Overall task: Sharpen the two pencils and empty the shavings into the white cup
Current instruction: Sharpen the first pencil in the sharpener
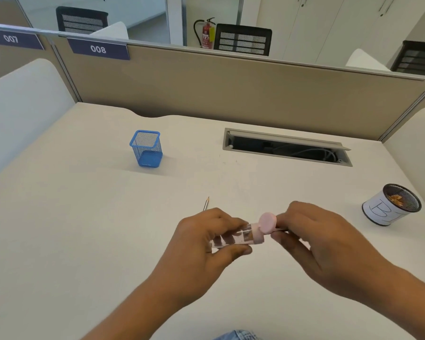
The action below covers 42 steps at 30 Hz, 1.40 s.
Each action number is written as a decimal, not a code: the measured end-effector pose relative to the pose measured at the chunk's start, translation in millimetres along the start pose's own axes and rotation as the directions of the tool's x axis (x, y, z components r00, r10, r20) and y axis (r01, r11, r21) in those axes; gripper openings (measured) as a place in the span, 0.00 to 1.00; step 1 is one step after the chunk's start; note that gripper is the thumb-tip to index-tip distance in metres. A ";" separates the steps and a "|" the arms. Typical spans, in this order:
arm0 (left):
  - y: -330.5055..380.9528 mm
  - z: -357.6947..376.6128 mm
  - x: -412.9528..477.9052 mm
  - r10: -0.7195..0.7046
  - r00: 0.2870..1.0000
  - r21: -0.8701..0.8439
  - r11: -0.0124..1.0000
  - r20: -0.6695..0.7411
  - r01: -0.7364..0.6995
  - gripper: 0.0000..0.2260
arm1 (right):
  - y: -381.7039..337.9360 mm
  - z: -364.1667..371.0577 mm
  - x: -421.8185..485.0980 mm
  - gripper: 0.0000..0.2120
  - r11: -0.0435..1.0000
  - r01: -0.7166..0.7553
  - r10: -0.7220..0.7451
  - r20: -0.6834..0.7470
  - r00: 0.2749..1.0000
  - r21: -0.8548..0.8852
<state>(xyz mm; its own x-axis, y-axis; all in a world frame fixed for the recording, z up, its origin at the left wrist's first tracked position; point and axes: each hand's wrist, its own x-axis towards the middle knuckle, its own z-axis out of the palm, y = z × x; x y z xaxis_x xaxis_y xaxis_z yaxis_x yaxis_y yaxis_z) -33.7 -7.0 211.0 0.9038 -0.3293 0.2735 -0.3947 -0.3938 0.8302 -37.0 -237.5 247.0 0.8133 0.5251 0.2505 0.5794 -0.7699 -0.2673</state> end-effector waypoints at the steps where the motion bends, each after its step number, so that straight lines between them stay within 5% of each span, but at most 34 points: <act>1: 0.5 1.1 -0.2 0.008 1.000 -0.011 1.000 -0.011 -0.008 0.11 | 0.4 0.4 0.3 0.12 0.994 0.060 -0.063 -0.029 0.998 -0.086; 3: 0.4 4.5 -0.6 0.041 0.998 -0.005 0.999 -0.048 -0.041 0.11 | -4.2 2.9 -1.3 0.12 0.994 0.064 -0.068 -0.046 0.997 -0.091; 5: -1.8 8.0 -1.8 0.105 0.991 0.053 0.994 -0.086 -0.100 0.12 | -11.5 4.8 1.5 0.15 0.962 -0.187 0.178 0.066 0.982 0.201; 6: -3.4 9.7 -2.6 0.148 0.985 0.105 0.985 -0.093 -0.139 0.12 | -11.6 5.6 3.1 0.17 0.816 -0.393 0.335 0.208 0.919 0.424; 8: -6.2 12.8 -4.6 0.214 0.974 0.191 0.962 -0.076 -0.197 0.13 | -6.7 4.4 6.3 0.17 0.447 -0.696 0.449 0.532 0.718 0.562; 9: -7.0 13.6 -4.5 0.218 0.973 0.194 0.960 -0.070 -0.201 0.13 | -4.6 4.1 6.4 0.19 0.437 -0.718 0.436 0.570 0.696 0.542; 11: -6.7 12.8 -2.4 0.162 0.984 0.122 0.981 -0.078 -0.152 0.13 | -4.7 5.8 6.1 0.24 0.557 -0.633 0.395 0.499 0.772 0.538; 14: -5.8 10.8 0.3 0.051 0.996 0.001 0.999 -0.071 -0.051 0.12 | -1.1 4.4 1.7 0.17 0.809 -0.361 0.267 0.256 0.929 0.464; 16: -5.7 10.6 0.3 0.004 0.998 -0.062 0.998 -0.066 -0.008 0.12 | 6.1 1.4 1.4 0.11 0.988 -0.090 0.083 0.063 0.995 0.126; 18: -5.2 11.5 0.9 -0.003 0.997 -0.092 0.996 -0.080 -0.005 0.12 | 7.7 3.1 2.6 0.12 0.994 0.058 -0.062 -0.036 0.997 -0.089; 21: -6.5 13.7 3.0 0.087 0.985 -0.008 0.996 -0.147 -0.089 0.13 | -3.1 8.6 4.9 0.14 0.987 -0.116 0.118 -0.005 0.993 0.110; 23: -9.9 15.3 3.5 0.198 0.968 0.109 0.977 -0.157 -0.182 0.13 | -4.3 10.4 8.0 0.17 0.746 -0.462 0.393 0.244 0.887 0.480; 25: -12.6 17.4 2.3 0.259 0.956 0.182 0.955 -0.137 -0.232 0.13 | -1.3 5.3 11.6 0.16 0.411 -0.715 0.463 0.546 0.698 0.565; 26: -13.2 18.1 1.8 0.257 0.957 0.182 0.956 -0.132 -0.231 0.13 | -1.0 4.1 12.3 0.16 0.384 -0.737 0.450 0.584 0.676 0.556; 30: -11.0 15.5 1.3 0.127 0.984 0.065 0.991 -0.121 -0.120 0.12 | -2.8 5.3 5.3 0.20 0.679 -0.511 0.352 0.377 0.857 0.527; 33: -10.0 15.8 -0.7 0.047 0.992 -0.053 0.997 -0.116 -0.054 0.12 | 6.0 1.1 0.7 0.13 0.995 -0.056 0.049 0.074 0.996 0.083; 36: -10.8 18.6 0.3 0.058 0.987 -0.080 0.994 -0.150 -0.070 0.13 | 4.7 3.3 -0.6 0.14 0.987 0.100 -0.104 -0.024 0.994 -0.127; 38: -13.1 20.0 1.6 0.119 0.977 -0.022 0.992 -0.177 -0.125 0.13 | -4.1 6.6 3.5 0.15 0.994 -0.089 0.087 0.037 0.996 0.061; 39: -14.8 20.5 1.8 0.170 0.968 0.042 0.985 -0.185 -0.165 0.13 | -6.5 7.6 6.9 0.17 0.911 -0.296 0.265 0.141 0.954 0.288; 40: -16.6 21.4 1.2 0.225 0.957 0.114 0.972 -0.183 -0.207 0.13 | -4.9 8.2 8.9 0.18 0.708 -0.515 0.418 0.301 0.857 0.482; 41: -18.0 22.8 0.2 0.262 0.949 0.165 0.958 -0.177 -0.234 0.13 | -2.7 6.4 11.5 0.19 0.481 -0.690 0.487 0.490 0.723 0.541; 42: -19.0 23.8 -0.9 0.272 0.946 0.182 0.953 -0.176 -0.240 0.13 | -1.5 5.1 12.9 0.20 0.388 -0.755 0.492 0.574 0.654 0.528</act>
<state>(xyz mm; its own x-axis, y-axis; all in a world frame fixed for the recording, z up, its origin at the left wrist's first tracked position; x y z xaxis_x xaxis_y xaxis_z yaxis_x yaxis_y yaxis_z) -30.9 -19.7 183.4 0.7769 -0.2674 0.5701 -0.6235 -0.4527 0.6374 -27.1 -227.7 245.9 0.8473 0.1734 -0.5021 -0.3616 -0.5039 -0.7844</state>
